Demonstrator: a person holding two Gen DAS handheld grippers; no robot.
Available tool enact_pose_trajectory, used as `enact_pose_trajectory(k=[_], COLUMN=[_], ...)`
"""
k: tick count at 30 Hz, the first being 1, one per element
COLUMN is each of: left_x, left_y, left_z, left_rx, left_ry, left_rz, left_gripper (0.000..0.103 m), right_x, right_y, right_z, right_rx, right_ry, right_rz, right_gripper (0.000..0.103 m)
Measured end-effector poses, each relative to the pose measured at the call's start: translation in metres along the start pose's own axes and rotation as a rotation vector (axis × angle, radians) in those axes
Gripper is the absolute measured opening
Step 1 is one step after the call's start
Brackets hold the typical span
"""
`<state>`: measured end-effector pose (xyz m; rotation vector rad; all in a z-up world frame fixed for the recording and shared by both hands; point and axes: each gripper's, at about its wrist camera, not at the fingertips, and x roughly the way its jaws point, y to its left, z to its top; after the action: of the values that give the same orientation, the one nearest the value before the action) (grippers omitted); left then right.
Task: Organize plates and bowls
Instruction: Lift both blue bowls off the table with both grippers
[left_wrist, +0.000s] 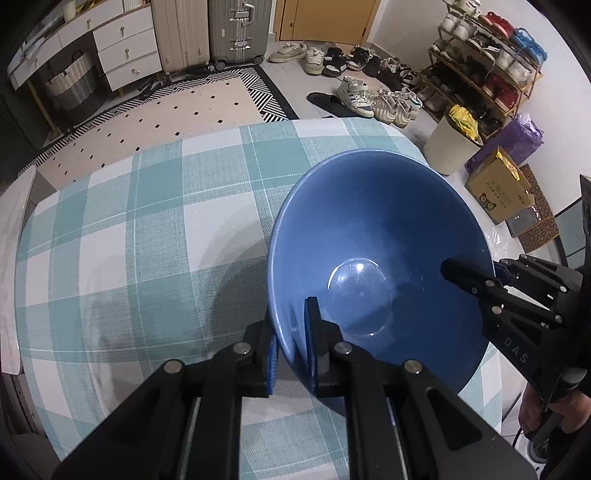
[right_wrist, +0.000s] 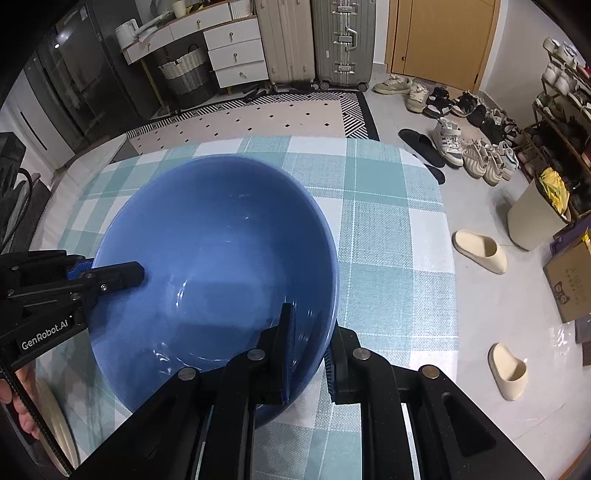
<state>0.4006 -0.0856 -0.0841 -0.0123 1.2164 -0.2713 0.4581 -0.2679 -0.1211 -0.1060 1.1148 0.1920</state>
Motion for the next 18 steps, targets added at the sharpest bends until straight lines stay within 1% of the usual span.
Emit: enact_pose_trajectory(k=[5, 7, 11, 14, 18], left_x=[-0.012, -0.019, -0.042, -0.057, -0.076], left_y=[-0.004, -0.005, -0.010, -0.010, -0.011], left_z=[-0.004, -0.007, -0.015, -0.023, -0.036], left_rx=[0.005, 0.011, 0.025, 0.026, 0.029], left_ry=[-0.011, -0.013, -0.053, -0.072, -0.087], left_rz=[-0.008, -0.014, -0.024, -0.023, -0.022], left_gripper=[0.010, 0.010, 0.011, 0.011, 0.011], right_x=[-0.013, -0.020, -0.041, -0.056, -0.079], right_y=[-0.001, 0.001, 0.005, 0.012, 0.022], right_z=[-0.002, -0.004, -0.009, -0.012, -0.020], right_rx=[0.029, 0.026, 0.038, 0.024, 0.014], right_ry=[-0.015, -0.025, -0.051, -0.062, -0.084], right_rz=[0.012, 0.003, 0.001, -0.010, -0.002], right_gripper=[0.014, 0.014, 0.014, 0.014, 0.014])
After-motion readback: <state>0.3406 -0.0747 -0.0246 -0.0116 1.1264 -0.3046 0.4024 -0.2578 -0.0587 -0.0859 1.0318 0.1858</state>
